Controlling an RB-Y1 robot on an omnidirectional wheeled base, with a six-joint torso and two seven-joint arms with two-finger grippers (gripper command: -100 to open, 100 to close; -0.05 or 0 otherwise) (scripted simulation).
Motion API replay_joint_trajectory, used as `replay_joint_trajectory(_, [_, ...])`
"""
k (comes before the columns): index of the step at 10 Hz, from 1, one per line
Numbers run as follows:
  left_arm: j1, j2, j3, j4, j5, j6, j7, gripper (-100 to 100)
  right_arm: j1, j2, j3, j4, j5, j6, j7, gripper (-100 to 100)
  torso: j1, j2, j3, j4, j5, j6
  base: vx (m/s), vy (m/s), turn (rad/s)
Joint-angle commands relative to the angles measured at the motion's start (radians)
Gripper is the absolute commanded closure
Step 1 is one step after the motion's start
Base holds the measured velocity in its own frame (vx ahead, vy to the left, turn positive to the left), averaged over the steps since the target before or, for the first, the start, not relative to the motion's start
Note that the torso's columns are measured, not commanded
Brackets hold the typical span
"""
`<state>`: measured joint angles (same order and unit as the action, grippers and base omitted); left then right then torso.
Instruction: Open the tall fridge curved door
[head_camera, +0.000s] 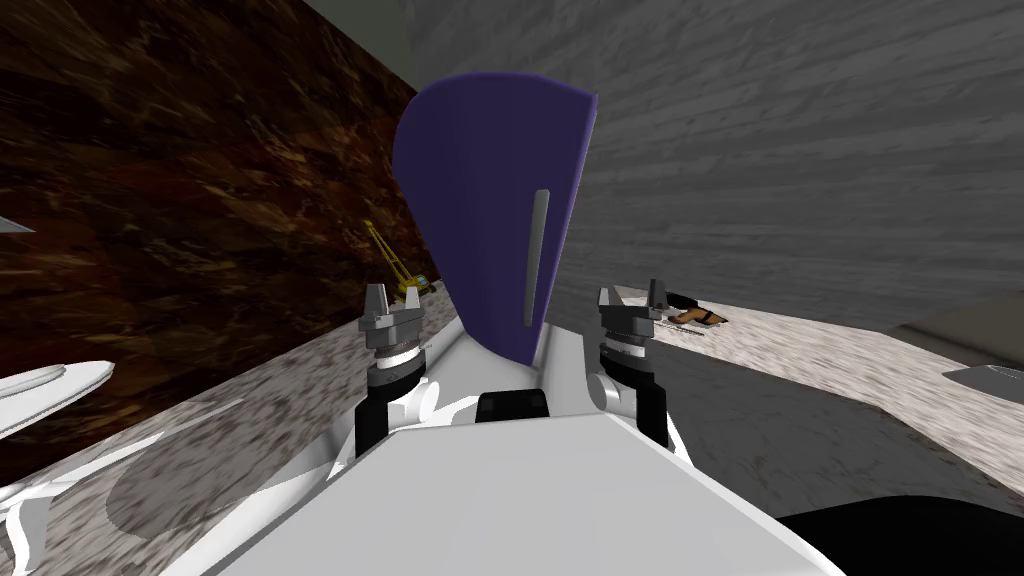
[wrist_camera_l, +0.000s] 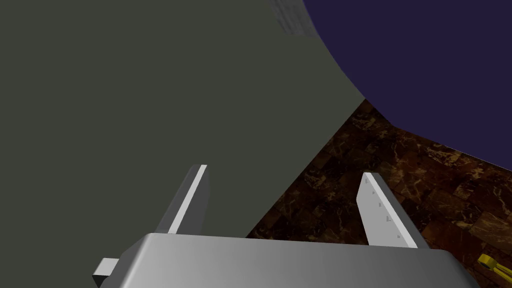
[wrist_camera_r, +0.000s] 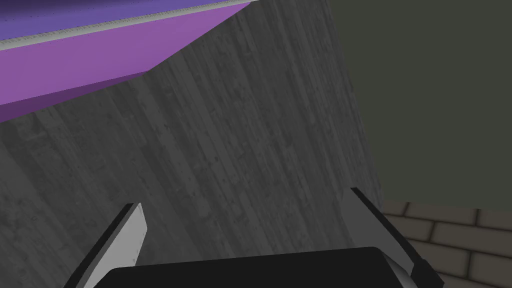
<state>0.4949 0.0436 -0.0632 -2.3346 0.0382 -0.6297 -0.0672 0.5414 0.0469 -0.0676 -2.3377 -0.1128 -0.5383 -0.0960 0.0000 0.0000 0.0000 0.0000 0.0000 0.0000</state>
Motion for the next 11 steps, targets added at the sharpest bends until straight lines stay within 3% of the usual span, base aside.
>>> replay_joint_trajectory(1, [0.0,0.0,0.0,0.0,0.0,0.0,0.0,0,0.0,0.0,0.0,0.0,0.0,0.0,0.0,0,0.0,0.04,-0.082,0.041,0.0,0.0,0.0,0.0,0.0])
replay_joint_trajectory(9, [0.0,0.0,0.0,0.0,0.0,0.0,0.0,0,0.0,0.0,0.0,0.0,0.0,0.0,0.0,0,0.0,0.618,-1.234,0.617,0.0,0.0,0.0,0.0,0.0])
replay_joint_trajectory(10, [-0.004,0.037,-0.002,-0.002,-0.019,0.029,-0.012,-100,0.0,0.0,0.0,0.0,0.0,0.0,0.0,0,0.0,0.691,-1.382,0.691,0.0,0.0,0.005,-0.013,-0.127])
replay_joint_trajectory(11, [-0.007,0.052,-0.003,-0.003,-0.031,0.047,-0.019,-100,0.0,0.0,0.0,0.0,0.0,0.0,0.0,0,-0.001,0.725,-1.451,0.724,0.0,0.0,0.003,-0.021,-0.128])
